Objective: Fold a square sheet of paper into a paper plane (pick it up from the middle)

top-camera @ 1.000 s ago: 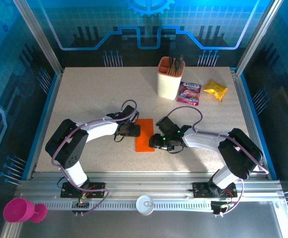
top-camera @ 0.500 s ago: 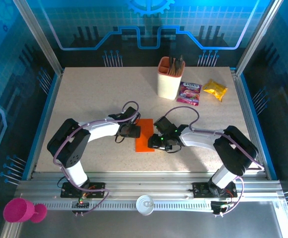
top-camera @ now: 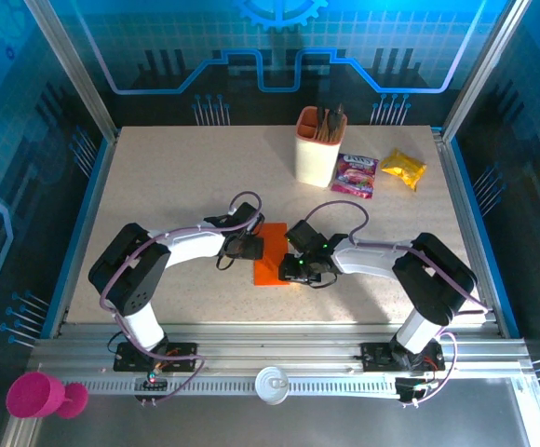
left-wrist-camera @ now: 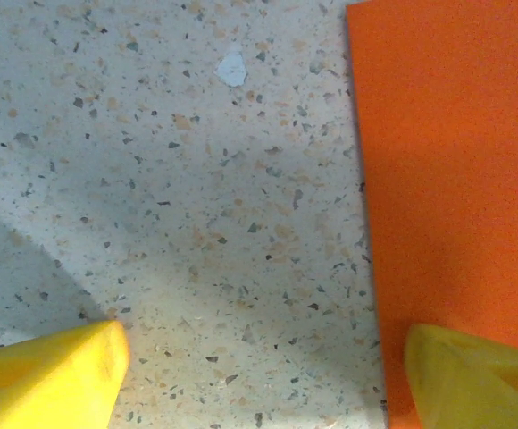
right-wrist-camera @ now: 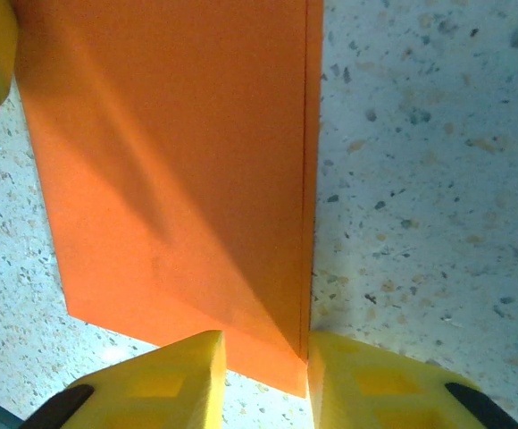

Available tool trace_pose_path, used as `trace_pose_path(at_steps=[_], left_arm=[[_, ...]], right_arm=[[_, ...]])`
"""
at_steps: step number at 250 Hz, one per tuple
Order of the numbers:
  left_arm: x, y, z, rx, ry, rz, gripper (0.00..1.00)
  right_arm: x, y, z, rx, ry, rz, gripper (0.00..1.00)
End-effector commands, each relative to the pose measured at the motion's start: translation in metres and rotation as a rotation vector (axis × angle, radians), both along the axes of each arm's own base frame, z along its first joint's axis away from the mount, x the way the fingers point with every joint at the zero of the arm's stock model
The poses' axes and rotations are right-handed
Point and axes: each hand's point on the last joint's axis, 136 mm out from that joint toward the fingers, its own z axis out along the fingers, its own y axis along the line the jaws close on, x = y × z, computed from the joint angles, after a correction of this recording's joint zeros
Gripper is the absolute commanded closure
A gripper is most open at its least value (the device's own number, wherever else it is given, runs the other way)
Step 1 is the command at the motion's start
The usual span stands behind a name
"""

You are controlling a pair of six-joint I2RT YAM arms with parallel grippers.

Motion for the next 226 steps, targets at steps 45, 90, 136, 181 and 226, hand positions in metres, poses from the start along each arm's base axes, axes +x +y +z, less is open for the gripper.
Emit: trace_pose_path(at_steps=[45, 90, 136, 181, 226], left_arm=[[-0.025, 0.003, -0.027, 0.000, 0.100, 0.006, 0.18], [-0.026, 0.003, -0.029, -0.002, 0.101, 0.004, 0.18], [-0.026, 0.002, -0.031, -0.007, 0.103, 0.003, 0.18], [-0.027, 0.002, -0.032, -0.009, 0.104, 0.001, 0.18], [-0.028, 0.002, -0.033, -0.014, 0.103, 0.002, 0.18]], right_arm=[[-0.001, 0.028, 0.006, 0.041, -0.006, 0.067, 0.72], [0.001, 0.035, 0.009, 0.009, -0.021, 0.099, 0.72], [0.003, 0.035, 0.009, 0.007, -0.025, 0.096, 0.71], [0.004, 0.037, 0.010, 0.014, -0.024, 0.096, 0.69], [0.004, 0.038, 0.009, 0.052, -0.002, 0.079, 0.68]])
